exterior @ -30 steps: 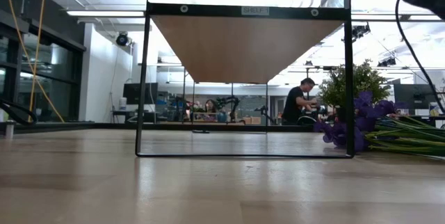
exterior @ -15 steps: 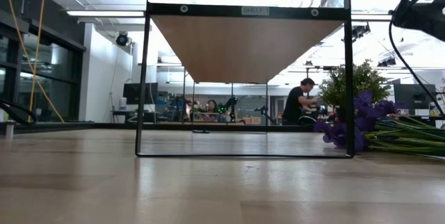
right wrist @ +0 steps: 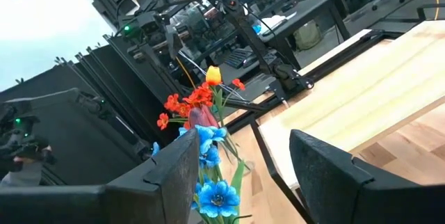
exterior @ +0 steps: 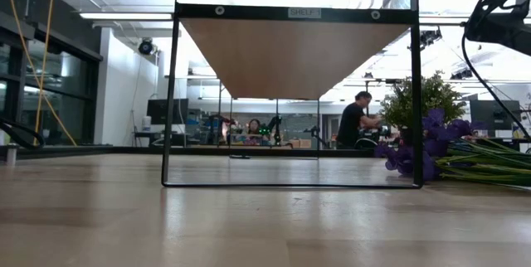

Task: Pick and place flowers into a vace then onto a shelf
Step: Put the violet flowers into the right transparent vase

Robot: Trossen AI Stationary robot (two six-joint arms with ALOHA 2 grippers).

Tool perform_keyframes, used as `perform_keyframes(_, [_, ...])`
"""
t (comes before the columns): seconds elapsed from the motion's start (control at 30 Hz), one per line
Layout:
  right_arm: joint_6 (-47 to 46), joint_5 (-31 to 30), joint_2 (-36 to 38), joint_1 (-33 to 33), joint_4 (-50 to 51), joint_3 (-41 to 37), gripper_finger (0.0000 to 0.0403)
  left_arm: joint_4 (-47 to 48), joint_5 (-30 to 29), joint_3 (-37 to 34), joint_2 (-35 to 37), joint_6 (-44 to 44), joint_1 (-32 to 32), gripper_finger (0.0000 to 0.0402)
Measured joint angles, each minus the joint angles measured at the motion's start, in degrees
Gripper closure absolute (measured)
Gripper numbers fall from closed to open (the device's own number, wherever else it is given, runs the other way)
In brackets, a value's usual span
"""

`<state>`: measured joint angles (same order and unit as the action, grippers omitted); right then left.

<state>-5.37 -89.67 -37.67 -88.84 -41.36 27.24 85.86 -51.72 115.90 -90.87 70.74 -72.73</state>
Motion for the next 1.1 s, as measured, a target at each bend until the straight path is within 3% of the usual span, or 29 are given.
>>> perform_keyframes(0.27, [3.56, 0.81, -0.14, 1.56, 0.15, 0.00, 0.0185, -0.04, -0.52, 0.01, 0.00, 0.02, 0.00, 0.0169])
perform_keyframes(0.4, [15.70, 6.81, -0.14, 4.06, -1.97, 0.00, 0.0187, -0.07, -0.95, 0.00, 0.00, 0.02, 0.00, 0.0169])
perform_keyframes(0.6, [36.80, 14.72, -0.11, 8.04, -15.97, 0.00, 0.0191, -0.08, -0.96, 0.00, 0.00, 0.02, 0.00, 0.0169])
perform_keyframes(0.83, [55.74, 14.67, 0.90, 10.39, -29.06, 0.00, 0.0186, -0.02, -0.94, 0.01, 0.00, -1.57, 0.00, 0.0169])
perform_keyframes(1.1, [70.70, 16.69, 7.56, 13.65, -33.91, 0.00, 0.0191, -0.02, -0.92, 0.00, 0.00, -1.87, 0.00, 0.0169])
